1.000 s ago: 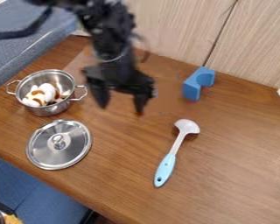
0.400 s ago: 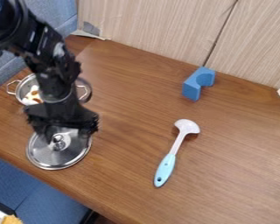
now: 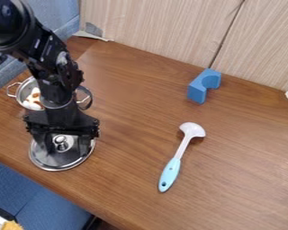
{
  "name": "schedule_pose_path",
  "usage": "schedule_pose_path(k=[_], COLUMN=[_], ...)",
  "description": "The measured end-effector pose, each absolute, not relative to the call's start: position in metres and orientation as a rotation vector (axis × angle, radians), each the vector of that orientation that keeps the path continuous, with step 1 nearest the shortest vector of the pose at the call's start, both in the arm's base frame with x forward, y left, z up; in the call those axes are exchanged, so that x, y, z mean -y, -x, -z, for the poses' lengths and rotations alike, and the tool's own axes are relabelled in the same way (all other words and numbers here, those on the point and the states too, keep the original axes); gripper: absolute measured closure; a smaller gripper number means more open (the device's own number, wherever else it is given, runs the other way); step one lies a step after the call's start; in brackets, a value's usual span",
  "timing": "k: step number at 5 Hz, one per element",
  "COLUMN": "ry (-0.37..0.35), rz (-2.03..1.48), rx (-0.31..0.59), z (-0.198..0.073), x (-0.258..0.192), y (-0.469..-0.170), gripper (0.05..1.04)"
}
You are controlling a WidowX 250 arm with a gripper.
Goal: Take the the pot's covercle and put it in front of the blue object
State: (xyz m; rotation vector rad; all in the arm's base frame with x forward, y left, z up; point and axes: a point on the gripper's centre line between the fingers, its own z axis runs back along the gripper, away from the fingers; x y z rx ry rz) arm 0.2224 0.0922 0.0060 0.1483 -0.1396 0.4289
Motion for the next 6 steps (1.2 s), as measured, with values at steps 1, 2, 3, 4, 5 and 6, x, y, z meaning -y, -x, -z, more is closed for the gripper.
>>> schedule_pose_path(k=[1, 2, 3, 4, 5, 6], ry=[-0.15, -0.136, -0.128, -0.118, -0.1, -0.084], rz=[-0.432, -0.435, -0.426, -0.402, -0.351, -0.285], rx=[0.137, 0.154, 0.161, 0.163, 0.161, 0.155], z=[-0.005, -0.004, -0.005, -0.006, -0.006, -0.006], x=[-0.093, -0.09, -0.087, -0.082, -0.07, -0.053], y=[-0.224, -0.226, -0.227, -0.227, -0.226, -0.225], gripper=[0.36, 0.488, 0.592, 0.735, 0.805, 0.805])
